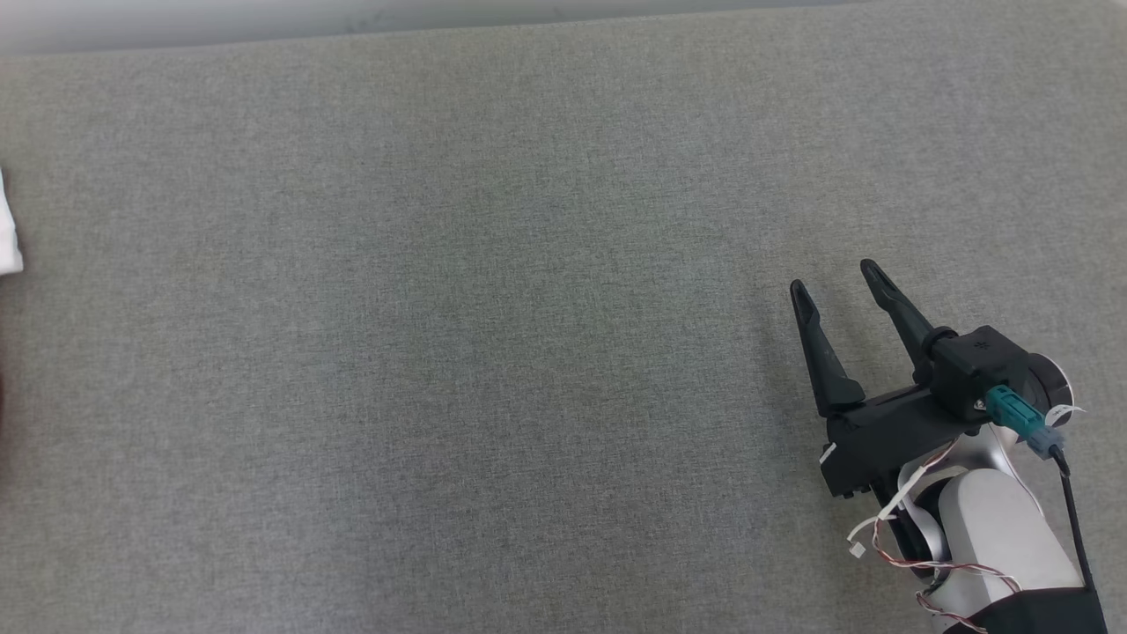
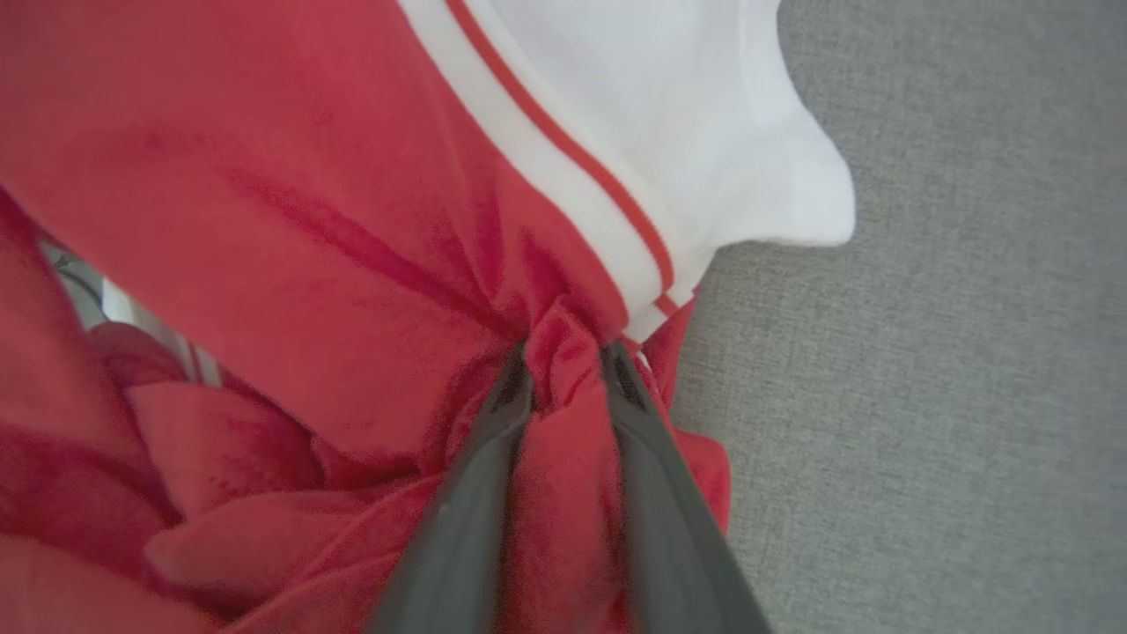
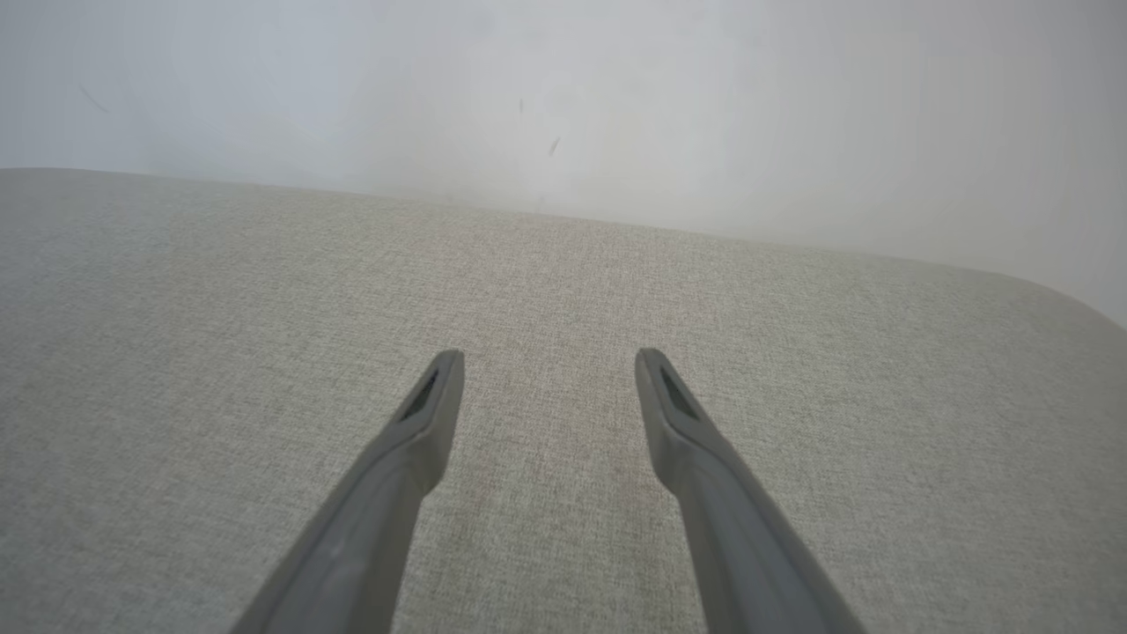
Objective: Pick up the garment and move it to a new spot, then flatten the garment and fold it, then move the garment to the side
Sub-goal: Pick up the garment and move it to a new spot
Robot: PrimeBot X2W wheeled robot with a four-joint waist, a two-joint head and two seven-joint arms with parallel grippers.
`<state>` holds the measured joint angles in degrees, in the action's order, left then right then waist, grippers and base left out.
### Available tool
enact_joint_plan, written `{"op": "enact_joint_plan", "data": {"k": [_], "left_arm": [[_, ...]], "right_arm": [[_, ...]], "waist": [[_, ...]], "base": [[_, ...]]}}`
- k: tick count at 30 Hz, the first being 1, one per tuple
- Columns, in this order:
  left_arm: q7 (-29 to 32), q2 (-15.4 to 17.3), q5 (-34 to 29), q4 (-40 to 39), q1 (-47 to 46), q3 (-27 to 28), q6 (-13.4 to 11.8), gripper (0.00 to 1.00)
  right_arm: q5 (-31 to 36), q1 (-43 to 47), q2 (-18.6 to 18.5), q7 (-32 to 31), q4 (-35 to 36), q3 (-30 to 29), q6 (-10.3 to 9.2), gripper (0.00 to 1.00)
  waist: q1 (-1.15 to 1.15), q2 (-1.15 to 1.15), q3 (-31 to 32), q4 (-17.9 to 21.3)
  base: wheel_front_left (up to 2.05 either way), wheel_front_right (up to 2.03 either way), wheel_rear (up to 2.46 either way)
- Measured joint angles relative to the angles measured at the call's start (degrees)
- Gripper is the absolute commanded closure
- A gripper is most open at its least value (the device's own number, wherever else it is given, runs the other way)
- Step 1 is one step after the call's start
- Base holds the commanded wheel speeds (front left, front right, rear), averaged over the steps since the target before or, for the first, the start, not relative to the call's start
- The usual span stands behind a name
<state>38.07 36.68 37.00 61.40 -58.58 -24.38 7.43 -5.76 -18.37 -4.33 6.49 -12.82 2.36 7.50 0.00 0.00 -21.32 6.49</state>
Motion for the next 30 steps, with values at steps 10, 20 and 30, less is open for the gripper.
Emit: {"op": "enact_joint_plan", "data": {"k": [10, 20, 30], "left_arm": [[-5.0, 0.9, -0.2, -3.2, -0.6, -3.4, 0.0, 1.0], [-12.1, 3.3, 0.3, -10.9, -3.6, -8.8, 0.0, 1.0], [-16.5, 3.7, 3.0, -21.4, -7.5, -16.0, 0.0, 1.0]], "right_arm": [[0.3, -0.1, 0.2, 0.1, -0.8, 0.1, 0.0, 0.0], [-0.6, 0.0, 0.6, 1.0, -3.3, 0.8, 0.0, 0.0], [-1.8, 0.2, 1.0, 2.6, -5.7, 1.1, 0.0, 0.0]], "waist": [[0.0, 0.0, 1.3, -1.0], [0.0, 0.0, 5.6, -1.8], [0.0, 0.0, 8.7, -1.5]], "base": [[0.0, 0.0, 0.0], [0.0, 0.0, 0.0], [0.0, 0.0, 0.0]]}}
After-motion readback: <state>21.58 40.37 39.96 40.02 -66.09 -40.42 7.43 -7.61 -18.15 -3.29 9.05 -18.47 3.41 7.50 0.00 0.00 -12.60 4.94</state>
